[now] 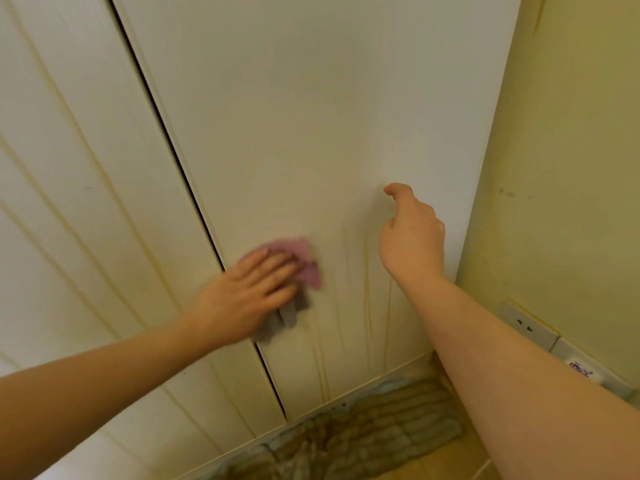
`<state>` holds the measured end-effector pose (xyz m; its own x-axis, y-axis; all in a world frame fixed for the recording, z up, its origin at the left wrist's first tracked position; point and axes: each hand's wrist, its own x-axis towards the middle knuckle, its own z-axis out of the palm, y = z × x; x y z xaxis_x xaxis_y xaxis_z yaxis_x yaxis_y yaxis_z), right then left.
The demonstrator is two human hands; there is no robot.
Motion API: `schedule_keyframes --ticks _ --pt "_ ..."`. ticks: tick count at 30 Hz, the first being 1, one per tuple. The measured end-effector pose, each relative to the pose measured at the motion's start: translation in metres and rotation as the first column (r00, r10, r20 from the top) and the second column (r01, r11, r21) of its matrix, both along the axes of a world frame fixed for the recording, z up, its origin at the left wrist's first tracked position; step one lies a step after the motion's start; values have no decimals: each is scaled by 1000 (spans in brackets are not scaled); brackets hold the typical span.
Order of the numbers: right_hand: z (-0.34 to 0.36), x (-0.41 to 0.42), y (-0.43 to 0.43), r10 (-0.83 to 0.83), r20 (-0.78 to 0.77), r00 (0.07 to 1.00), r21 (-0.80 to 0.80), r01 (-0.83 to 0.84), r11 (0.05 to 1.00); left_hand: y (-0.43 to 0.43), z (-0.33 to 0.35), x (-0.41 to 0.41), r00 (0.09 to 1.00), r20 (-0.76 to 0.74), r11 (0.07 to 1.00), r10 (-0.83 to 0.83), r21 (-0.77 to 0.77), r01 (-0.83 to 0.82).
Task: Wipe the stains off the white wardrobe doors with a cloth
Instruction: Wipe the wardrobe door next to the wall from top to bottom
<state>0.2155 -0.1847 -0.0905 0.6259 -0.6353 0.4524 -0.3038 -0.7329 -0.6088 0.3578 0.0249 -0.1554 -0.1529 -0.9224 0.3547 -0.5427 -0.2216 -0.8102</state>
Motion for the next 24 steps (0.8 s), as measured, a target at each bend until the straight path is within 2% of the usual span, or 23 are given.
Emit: schedule_keyframes --ticks 3,6,7,9,11,12,14,16,18,20,21,24 --pt "0 1 -1 -3 4 1000 35 3 999 -35 53 -5 1000 10 973 17 -232 -15" --pt "-1 3 1 4 -12 1000 30 -3 1000 -78 64 -11 999 0 931 48 -363 -45" --pt "-1 4 1 8 -8 1000 24 -8 1000 -90 56 -13 998 -1 942 61 -329 -58" --pt "-1 7 1 4 7 1000 29 -4 1000 -99 30 -17 998 -4 992 68 -107 -68" --pt "-3 8 1 2 12 1000 40 -2 999 -84 11 -19 996 -37 988 85 134 -80" --pt "-4 8 1 6 9 1000 43 -6 999 -70 9 -18 994 -54 978 93 190 -82" --pt "-6 7 -1 9 -3 1000 45 -8 999 -46 15 -14 995 -71 986 73 158 -61" --pt "-7 7 -4 3 -9 1000 52 -3 999 -39 35 -12 997 -52 998 56 7 -55" --pt "-9 8 -5 -3 -12 1000 58 4 998 -54 53 -12 995 -16 984 94 -153 -95" --pt "-9 9 -5 -9 -11 1000 63 10 998 -79 53 -17 990 1 971 139 -195 -136" --pt "-10 10 -5 -13 -14 1000 64 14 998 -86 44 -19 989 0 978 148 -147 -146" --pt "-12 10 -3 -7 -18 1000 50 7 999 -67 2 -23 983 -30 970 181 172 -174"
